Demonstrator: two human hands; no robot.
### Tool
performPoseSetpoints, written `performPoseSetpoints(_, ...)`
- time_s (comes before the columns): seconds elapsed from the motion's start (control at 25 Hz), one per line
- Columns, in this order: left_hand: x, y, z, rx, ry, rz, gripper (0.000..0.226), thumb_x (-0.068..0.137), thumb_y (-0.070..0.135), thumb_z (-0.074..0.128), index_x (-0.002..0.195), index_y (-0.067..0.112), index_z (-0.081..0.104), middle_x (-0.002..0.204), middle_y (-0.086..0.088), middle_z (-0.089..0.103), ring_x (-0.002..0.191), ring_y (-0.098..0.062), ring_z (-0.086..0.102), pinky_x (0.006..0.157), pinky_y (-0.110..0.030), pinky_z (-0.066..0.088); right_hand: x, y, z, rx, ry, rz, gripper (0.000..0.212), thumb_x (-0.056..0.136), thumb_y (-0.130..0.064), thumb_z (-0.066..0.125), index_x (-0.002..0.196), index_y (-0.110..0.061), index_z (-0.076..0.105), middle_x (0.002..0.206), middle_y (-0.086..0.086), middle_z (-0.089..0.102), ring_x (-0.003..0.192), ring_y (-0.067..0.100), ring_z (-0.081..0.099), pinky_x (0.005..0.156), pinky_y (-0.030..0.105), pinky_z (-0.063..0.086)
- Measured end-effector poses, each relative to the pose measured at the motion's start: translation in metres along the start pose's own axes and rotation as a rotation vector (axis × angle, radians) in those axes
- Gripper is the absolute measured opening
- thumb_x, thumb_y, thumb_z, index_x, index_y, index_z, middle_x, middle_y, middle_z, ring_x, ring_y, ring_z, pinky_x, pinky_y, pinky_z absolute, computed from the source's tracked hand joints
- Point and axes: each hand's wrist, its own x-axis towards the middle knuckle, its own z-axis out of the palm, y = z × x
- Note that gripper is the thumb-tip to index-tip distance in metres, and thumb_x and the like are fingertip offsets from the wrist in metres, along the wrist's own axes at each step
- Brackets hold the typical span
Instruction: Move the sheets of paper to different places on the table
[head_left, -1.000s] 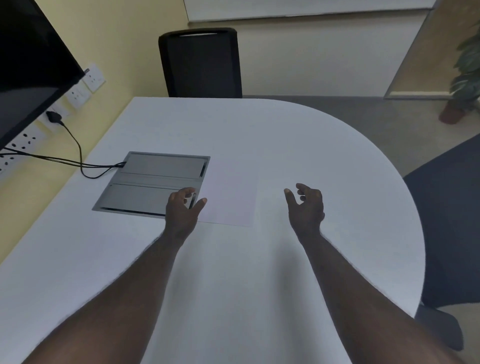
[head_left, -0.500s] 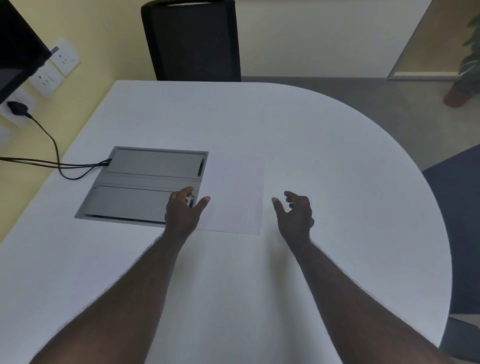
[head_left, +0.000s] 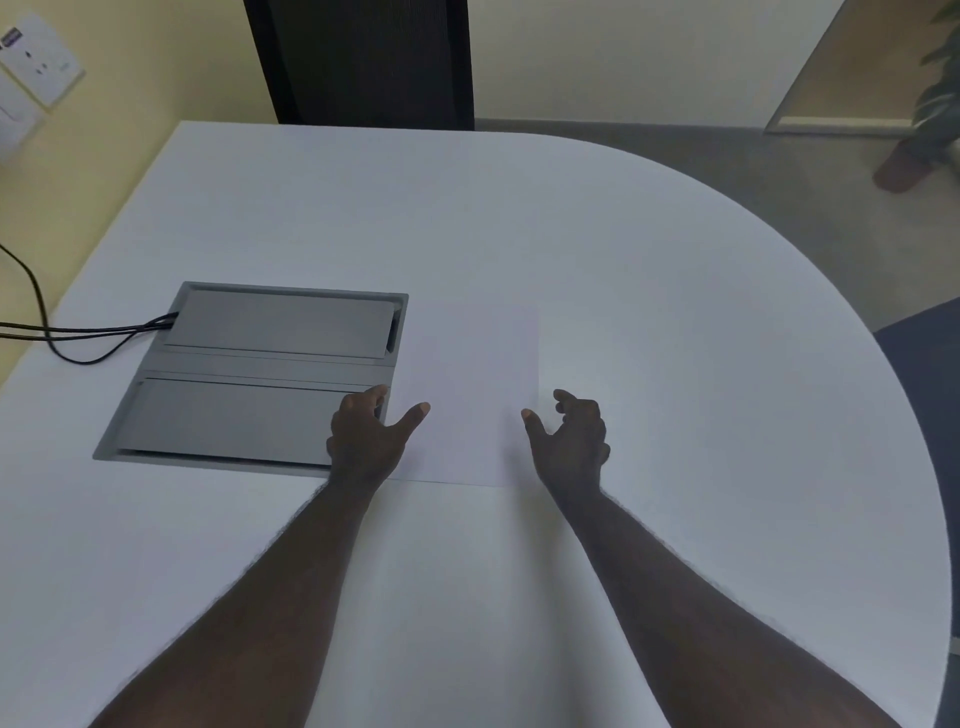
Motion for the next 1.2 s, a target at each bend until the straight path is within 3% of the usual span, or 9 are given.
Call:
performPoseSetpoints(0.28,0.027,-0.005,0.02,0.05,-0.082,-0.06,0.075,0.078,0.061,0.067,0.135,0.015,0.053,0.132,-0.01,0.052,0.124,-0.029,0.049,0.101,-0.05,0.042,0.027,-0.009,0.026,-0.143,-0.129,0.063,0.068,0.086,-0.043,0.067,0.141,-0.011,0.042,0.135,0.01,0.047,0.129,0.031,0.045,0.1,0.049,0.044)
performPoseSetpoints(0.4,0.034,-0.006,0.027,0.095,-0.101,-0.079,0.076,0.078,0.061,0.067,0.14,0.019,0.049,0.139,-0.008,0.047,0.13,-0.028,0.045,0.104,-0.048,0.039,0.037,-0.013,0.035,-0.201,-0.172,0.161,0.065,0.084,-0.046,0.068,0.132,-0.009,0.046,0.132,0.013,0.045,0.126,0.035,0.046,0.097,0.052,0.047)
performPoseSetpoints(0.8,0.04,-0.01,0.046,0.079,-0.091,-0.1,0.082,0.067,0.048,0.081,0.138,0.021,0.048,0.135,-0.006,0.045,0.127,-0.026,0.046,0.099,-0.044,0.043,0.049,-0.014,0.042,-0.14,-0.133,0.281,0.071,0.08,-0.046,0.072,0.137,-0.012,0.047,0.137,0.01,0.043,0.13,0.033,0.043,0.1,0.053,0.045)
performPoseSetpoints(1.2,0.038,-0.013,0.051,0.06,-0.042,-0.107,0.082,0.064,0.04,0.086,0.136,0.023,0.05,0.134,-0.006,0.046,0.125,-0.027,0.048,0.098,-0.044,0.043,0.052,-0.016,0.044,-0.075,-0.118,0.324,0.061,0.081,-0.045,0.07,0.13,-0.015,0.052,0.134,0.006,0.047,0.127,0.031,0.046,0.101,0.054,0.044)
